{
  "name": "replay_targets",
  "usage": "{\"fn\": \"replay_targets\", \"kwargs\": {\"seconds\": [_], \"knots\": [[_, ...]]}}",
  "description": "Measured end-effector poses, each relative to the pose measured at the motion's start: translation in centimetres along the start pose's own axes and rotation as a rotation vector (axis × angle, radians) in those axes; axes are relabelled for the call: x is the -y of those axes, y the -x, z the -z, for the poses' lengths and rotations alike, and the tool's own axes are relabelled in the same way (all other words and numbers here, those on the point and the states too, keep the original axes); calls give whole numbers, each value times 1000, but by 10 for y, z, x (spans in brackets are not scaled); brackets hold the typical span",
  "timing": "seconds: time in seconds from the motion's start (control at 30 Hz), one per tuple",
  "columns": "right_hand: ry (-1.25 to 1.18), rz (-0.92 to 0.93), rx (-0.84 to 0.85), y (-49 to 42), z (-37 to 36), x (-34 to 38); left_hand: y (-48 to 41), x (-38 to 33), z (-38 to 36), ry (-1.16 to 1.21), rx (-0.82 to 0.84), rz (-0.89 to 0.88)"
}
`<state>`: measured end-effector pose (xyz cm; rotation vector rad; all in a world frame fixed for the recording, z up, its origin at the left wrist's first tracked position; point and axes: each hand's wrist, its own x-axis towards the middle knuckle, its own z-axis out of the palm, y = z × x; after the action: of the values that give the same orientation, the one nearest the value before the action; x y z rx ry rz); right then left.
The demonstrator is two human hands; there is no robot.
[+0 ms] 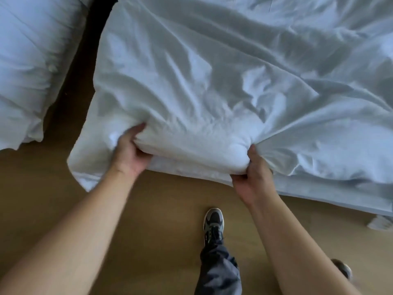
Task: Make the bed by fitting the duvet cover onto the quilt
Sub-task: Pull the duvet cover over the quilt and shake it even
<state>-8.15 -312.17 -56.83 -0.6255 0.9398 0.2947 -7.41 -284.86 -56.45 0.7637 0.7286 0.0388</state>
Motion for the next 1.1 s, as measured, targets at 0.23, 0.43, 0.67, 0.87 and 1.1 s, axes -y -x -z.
{"fn": "replay_targets", "kwargs": {"seconds": [0.23, 0.43, 0.67, 0.87, 1.1], "knots": [[100, -140, -147, -2, 34, -30, 22, 38, 36, 205, -201, -67], [30, -78, -5, -8, 28, -25, 3, -23, 87, -35, -265, -111], [264, -121, -261, -3, 48, -39, 30, 30, 63, -298, -228, 92], [242, -176, -60, -4, 63, -58, 1, 23, 122, -131, -335, 99], [283, -232, -190, -4, 103, -73, 61, 119, 78, 81, -270, 250]]}}
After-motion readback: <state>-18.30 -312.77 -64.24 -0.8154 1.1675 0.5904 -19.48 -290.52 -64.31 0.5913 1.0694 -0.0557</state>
